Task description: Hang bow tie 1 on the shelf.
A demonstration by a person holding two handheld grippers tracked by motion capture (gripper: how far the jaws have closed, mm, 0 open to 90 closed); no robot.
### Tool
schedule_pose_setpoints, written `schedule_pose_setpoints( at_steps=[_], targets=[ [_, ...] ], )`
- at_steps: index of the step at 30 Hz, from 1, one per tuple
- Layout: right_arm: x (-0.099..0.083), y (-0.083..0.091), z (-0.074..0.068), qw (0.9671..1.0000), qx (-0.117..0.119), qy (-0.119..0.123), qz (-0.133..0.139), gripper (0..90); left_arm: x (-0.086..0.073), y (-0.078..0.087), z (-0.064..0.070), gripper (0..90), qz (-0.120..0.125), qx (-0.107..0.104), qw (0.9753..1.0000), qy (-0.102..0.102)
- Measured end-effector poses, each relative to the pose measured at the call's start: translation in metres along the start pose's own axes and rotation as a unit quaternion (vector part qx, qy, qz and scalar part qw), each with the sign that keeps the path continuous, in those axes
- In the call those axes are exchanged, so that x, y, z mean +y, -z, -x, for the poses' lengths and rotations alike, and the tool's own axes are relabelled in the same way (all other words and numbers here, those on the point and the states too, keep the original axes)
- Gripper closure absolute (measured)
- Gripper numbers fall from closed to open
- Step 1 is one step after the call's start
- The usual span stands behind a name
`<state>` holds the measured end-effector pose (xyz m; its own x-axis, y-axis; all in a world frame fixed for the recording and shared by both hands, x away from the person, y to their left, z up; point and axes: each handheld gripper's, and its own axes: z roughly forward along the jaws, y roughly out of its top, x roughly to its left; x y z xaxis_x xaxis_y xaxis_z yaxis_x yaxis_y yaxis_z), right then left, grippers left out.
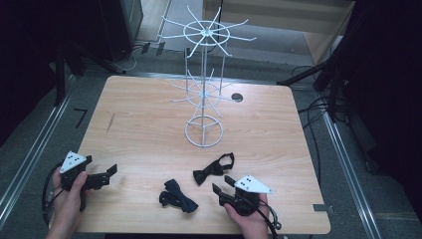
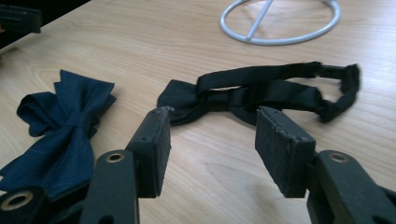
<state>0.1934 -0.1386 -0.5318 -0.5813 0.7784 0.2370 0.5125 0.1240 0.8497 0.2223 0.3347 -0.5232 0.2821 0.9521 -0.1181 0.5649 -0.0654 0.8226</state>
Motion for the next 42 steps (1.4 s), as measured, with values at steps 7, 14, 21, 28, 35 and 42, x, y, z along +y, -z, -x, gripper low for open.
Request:
schedule_pose_setpoints(
  at_steps=[7,14,21,28,35,42],
  targets=[
    [-0.002,-0.007,-0.011,0.9998,0.012,0.011,-0.009,46.4,0.000,0.000,0.000,0.0,0.000,0.000,1.0000,0.000],
    [-0.001,-0.014,-0.026,0.9993,0.032,0.017,-0.013,46.3,0.000,0.000,0.000,0.0,0.000,0.000,1.0000,0.001],
    [0.001,-0.021,-0.040,0.9982,0.047,0.031,-0.019,45.9,0.000,0.000,0.000,0.0,-0.001,-0.001,1.0000,0.000],
    [0.005,-0.027,-0.054,0.9971,0.067,0.031,-0.020,45.8,0.000,0.000,0.000,0.0,-0.004,-0.001,1.0000,0.000],
    [0.001,-0.037,-0.069,0.9951,0.080,0.048,-0.034,45.9,0.000,0.000,0.000,0.0,-0.005,-0.001,1.0000,-0.001],
    [-0.004,-0.048,-0.071,0.9925,0.094,0.039,-0.067,55.2,0.000,0.000,0.000,0.0,-0.004,-0.001,1.0000,-0.001]
  ],
)
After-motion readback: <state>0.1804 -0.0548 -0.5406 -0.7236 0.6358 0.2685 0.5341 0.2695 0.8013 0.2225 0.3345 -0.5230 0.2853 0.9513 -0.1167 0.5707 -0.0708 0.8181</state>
